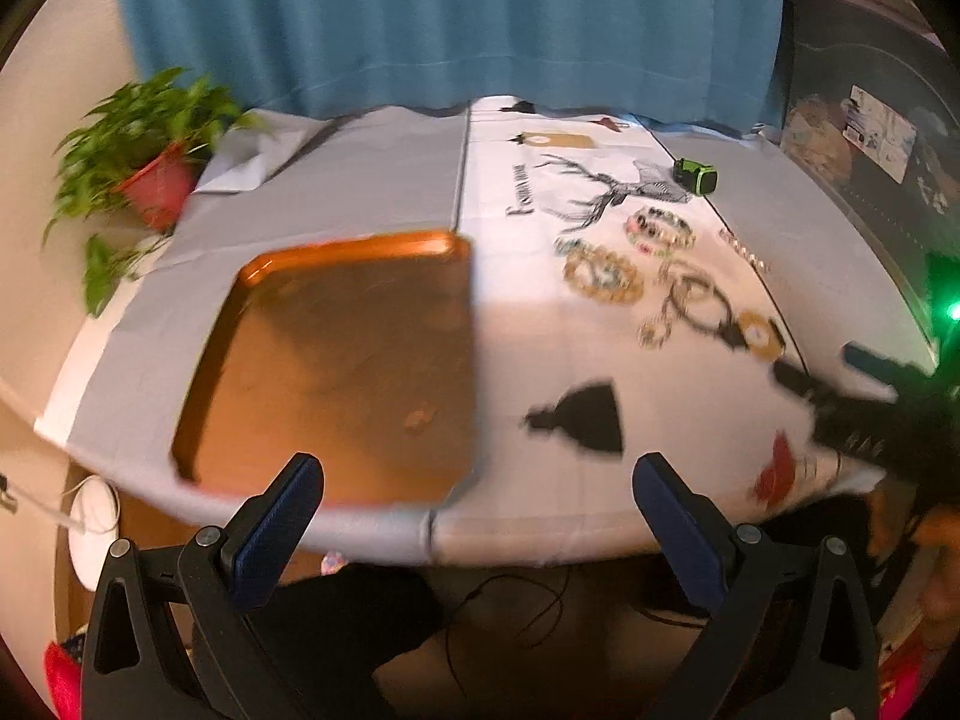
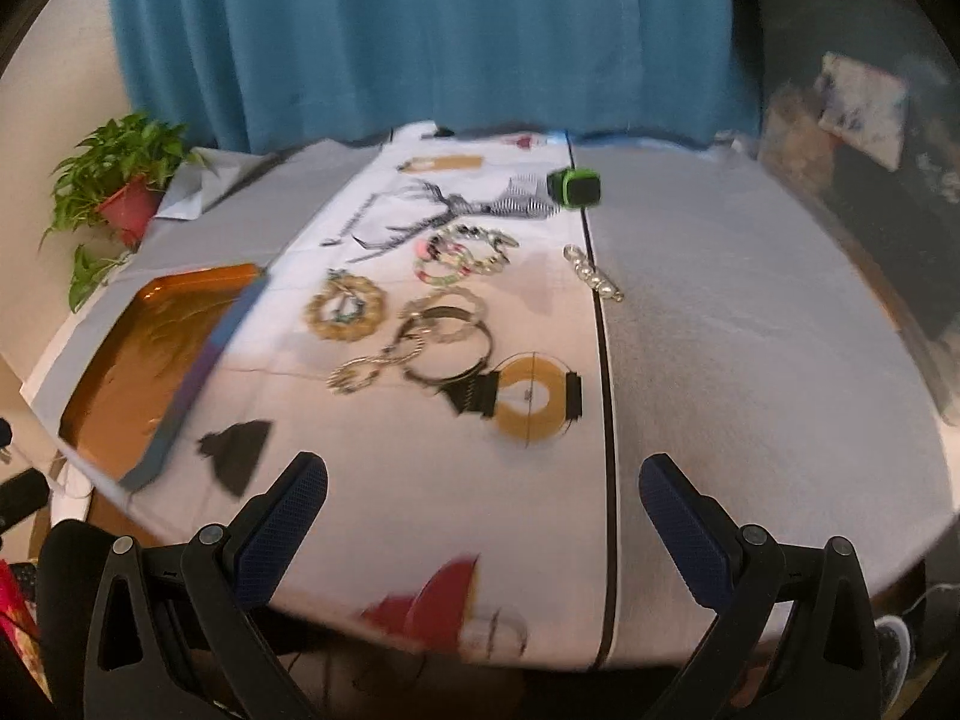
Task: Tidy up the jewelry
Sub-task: 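Move the right tool over the silver bangle while the left tool approaches the amber bead bracelet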
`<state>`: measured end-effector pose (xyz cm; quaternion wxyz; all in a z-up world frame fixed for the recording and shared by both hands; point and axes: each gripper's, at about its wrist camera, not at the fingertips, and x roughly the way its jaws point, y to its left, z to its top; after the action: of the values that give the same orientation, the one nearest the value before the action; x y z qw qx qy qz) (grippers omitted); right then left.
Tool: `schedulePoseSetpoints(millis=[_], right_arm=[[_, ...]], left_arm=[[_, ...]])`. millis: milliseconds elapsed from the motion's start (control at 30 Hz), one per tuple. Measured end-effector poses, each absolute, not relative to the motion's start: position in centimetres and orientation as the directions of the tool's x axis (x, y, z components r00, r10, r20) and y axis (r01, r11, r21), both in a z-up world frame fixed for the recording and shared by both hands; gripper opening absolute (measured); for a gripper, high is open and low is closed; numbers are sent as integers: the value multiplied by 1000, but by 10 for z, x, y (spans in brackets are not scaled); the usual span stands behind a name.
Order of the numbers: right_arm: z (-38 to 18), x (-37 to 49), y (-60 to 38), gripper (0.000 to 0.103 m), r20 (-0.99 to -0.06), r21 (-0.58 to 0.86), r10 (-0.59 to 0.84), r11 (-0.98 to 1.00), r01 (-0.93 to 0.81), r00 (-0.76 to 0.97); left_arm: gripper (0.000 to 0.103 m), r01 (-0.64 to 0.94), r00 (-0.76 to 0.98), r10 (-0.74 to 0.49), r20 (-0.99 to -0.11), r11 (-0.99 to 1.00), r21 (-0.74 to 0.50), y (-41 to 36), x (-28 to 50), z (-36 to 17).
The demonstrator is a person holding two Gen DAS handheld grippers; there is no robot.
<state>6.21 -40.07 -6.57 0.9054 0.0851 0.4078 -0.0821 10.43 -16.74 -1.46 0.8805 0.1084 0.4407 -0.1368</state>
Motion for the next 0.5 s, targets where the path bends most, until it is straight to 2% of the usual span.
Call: schedulePoseSetpoints(millis=[233,467,500], right_arm=[[-111,132,-412,103,-812,136,16,977,162,584],[-120,184,-404,103,-809,11,-107,980,197,578],[-119,182,-407,97,-802,18,-104,980,197,589]], left_arm=[[103,335,573,-114,-812,936,106,-209,163,-19],[103,355,533,-110,-839,929,104,-230,197,-36],[103,365,525,-116,-843,926,100,-234,200,-39]])
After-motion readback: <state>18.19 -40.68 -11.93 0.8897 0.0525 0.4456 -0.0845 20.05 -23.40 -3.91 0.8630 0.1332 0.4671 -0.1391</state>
